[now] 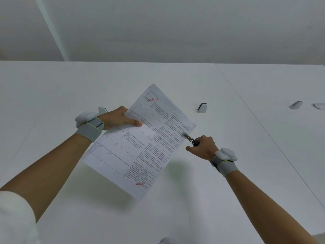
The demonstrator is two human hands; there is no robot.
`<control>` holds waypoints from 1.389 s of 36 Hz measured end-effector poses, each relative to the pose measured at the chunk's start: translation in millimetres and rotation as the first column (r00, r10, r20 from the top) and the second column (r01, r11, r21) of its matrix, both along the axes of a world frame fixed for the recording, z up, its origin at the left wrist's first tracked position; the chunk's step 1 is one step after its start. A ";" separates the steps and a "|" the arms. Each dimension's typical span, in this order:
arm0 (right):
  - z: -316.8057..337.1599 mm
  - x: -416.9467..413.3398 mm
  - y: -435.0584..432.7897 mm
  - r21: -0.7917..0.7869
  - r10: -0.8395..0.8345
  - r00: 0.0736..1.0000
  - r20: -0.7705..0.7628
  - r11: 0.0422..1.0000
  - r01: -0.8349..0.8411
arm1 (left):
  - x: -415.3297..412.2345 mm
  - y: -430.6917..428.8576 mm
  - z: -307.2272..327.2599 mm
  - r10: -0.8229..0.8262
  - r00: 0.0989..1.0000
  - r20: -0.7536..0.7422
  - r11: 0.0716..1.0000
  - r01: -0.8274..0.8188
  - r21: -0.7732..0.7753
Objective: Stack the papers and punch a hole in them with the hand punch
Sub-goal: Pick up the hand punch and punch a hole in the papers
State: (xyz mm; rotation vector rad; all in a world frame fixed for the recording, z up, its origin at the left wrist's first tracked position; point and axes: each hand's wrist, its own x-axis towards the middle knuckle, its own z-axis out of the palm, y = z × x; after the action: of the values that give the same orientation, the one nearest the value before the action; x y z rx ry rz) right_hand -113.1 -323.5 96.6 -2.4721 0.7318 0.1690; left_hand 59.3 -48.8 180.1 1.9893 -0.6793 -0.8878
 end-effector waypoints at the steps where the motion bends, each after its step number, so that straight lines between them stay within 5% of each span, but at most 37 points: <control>1: 0.3 0.1 -0.3 -0.004 0.001 1.000 -0.002 1.000 -0.001 | 0.4 0.3 -0.6 -0.003 1.000 0.004 1.000 0.003 0.001; 32: -3.2 -9.2 -6.9 -0.030 -0.059 0.996 -0.067 0.998 0.057 | -8.7 5.3 12.9 -0.010 0.997 0.076 0.999 0.006 0.053; 50: -2.4 -9.9 -6.3 -0.017 -0.046 0.998 -0.047 0.999 0.045 | -11.4 7.6 12.3 0.000 1.000 -0.003 1.000 0.000 0.010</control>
State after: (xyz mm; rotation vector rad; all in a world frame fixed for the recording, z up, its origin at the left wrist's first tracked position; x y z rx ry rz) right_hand -123.0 -329.8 94.2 -2.4720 0.8118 0.2066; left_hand 47.9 -41.2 192.4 1.9959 -0.6749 -0.8956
